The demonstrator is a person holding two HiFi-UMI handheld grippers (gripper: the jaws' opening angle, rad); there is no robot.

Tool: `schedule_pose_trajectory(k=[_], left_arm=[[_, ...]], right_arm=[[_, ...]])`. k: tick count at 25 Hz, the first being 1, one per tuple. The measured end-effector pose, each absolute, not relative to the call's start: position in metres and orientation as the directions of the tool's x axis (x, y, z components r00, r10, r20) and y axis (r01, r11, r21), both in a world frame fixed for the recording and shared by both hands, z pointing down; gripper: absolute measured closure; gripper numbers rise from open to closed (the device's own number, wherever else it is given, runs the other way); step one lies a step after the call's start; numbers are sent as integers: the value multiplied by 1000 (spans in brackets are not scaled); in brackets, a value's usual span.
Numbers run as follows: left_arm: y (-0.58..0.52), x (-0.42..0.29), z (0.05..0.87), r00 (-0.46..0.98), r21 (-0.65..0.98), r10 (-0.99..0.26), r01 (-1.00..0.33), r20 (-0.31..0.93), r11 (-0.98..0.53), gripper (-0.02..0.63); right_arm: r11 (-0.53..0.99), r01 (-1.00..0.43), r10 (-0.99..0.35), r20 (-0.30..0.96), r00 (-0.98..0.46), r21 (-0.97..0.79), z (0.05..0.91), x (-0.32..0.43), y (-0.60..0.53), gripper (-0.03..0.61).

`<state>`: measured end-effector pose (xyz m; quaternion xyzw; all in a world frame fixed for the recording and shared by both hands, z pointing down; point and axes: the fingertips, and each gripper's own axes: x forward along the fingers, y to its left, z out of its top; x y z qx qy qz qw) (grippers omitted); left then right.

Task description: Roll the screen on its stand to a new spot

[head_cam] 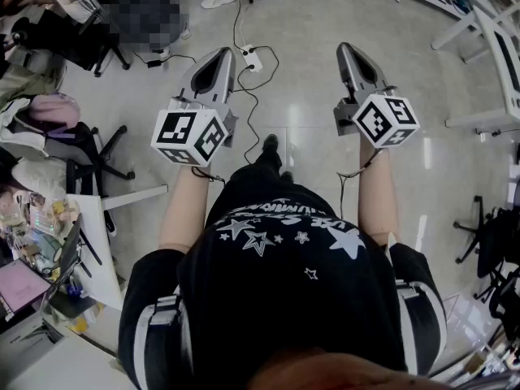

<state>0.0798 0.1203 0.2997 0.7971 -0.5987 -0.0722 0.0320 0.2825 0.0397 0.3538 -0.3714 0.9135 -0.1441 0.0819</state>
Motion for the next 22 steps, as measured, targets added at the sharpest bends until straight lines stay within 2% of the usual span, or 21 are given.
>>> schedule_pose_trajectory(k=[13, 22], left_arm=[[52, 53, 313, 347, 201, -930, -909, -120, -365, 603], [-7, -59, 301, 347, 231, -927, -899, -140, -371, 602]], right_arm=[[617, -727, -766, -19, -643, -301, 350, 270, -5, 572], [581, -763, -800, -27, -599, -281, 329, 178, -74, 572]])
